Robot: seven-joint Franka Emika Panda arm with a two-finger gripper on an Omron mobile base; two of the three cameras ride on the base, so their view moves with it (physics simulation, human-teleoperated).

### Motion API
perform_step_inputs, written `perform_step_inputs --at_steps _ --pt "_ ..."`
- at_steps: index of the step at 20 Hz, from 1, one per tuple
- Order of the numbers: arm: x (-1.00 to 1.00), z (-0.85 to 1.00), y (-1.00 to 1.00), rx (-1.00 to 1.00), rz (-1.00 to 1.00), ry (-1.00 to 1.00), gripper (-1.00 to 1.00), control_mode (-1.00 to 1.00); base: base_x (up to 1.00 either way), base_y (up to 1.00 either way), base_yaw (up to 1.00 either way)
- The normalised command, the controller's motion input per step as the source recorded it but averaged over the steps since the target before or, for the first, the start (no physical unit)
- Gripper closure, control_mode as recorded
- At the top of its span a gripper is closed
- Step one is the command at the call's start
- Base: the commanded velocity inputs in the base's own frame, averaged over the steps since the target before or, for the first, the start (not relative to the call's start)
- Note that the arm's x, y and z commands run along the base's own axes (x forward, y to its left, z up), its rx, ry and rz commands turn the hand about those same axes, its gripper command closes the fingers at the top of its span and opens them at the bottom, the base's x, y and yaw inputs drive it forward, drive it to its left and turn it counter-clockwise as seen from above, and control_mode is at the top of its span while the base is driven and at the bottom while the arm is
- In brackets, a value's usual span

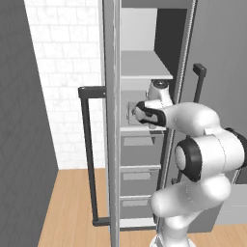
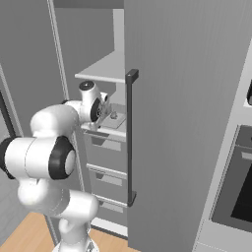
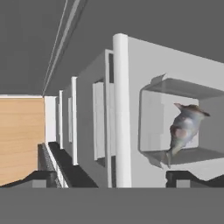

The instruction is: Take the meat container that has the fish and place it on the second highest rack of the freezer. Then take the vegetable container that has the sweet potato and squash and place it on the highest rack of the freezer.

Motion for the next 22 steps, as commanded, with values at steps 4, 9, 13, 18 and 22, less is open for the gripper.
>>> perform_step_inputs --at_steps 4,9,13,18,22 --pt "-0.94 0.72 0.09 -0.01 0.00 -0.11 -1.00 -1.00 0.00 0.00 0.00" --pt "-1.00 0.87 0.13 -0.01 0.00 -0.09 -1.00 -1.00 0.00 0.00 0.00" --pt "-1.00 0.97 0.07 0.00 0.00 -0.06 -1.00 -1.00 0.00 0.00 0.00" --pt "-1.00 0.82 -0.02 0.00 0.00 0.00 -1.00 -1.00 0.00 0.00 0.00" --pt "-1.00 0.69 -0.08 0.00 0.01 0.00 -1.00 -1.00 0.00 0.00 0.00"
